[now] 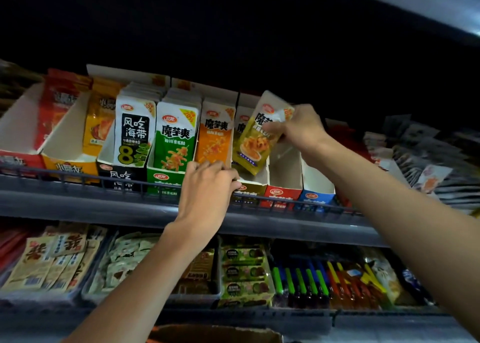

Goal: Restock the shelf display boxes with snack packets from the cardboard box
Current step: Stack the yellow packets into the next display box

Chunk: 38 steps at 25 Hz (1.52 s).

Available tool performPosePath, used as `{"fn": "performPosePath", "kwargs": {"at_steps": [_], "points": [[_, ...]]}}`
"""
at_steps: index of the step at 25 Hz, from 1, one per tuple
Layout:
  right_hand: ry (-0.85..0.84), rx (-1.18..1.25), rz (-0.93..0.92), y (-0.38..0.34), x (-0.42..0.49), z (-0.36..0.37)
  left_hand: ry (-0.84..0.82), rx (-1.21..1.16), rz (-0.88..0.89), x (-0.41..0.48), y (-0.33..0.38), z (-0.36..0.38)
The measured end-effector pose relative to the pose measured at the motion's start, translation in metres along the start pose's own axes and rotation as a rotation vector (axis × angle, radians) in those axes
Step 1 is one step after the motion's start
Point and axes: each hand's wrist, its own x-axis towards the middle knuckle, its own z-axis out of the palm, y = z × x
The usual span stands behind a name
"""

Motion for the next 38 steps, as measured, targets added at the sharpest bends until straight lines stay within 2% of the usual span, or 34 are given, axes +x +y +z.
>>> {"fn": "performPosePath", "kwargs": {"at_steps": [3,5,11,16,22,31,35,38], "points": [[-0.164,-0.121,-0.12,-0.004,0.005,0.01,0.003,0.004,-0.004,0.001,0.0,0.0],[-0.2,-0.241,-0.184,-0.002,0.011,0.017,0.001,0.006,-0.007,0.0,0.001,0.0],[-0.097,-0.591,-0.307,0.02,0.028,0.03,0.011,-0.012,-0.012,0.001,0.002,0.001],[0.039,-0.919,-0.565,0.019,0.025,0.033,0.002,-0.011,-0.013,0.001,0.002,0.001],[0.108,-1.136,-0.572,0.013,0.026,0.042,-0.022,-0.003,-0.013,0.0,0.003,-0.001],[0.137,-1.204,-0.532,0.008,0.02,0.044,-0.023,0.007,-0.004,-0.002,0.002,-0.001],[0.197,-1.1,-0.539,0.007,0.005,0.039,0.025,0.006,0.021,-0.01,0.004,-0.004],[0.228,-0.927,-0.558,0.009,-0.026,0.033,0.126,0.0,0.043,-0.021,0.004,-0.013]]}}
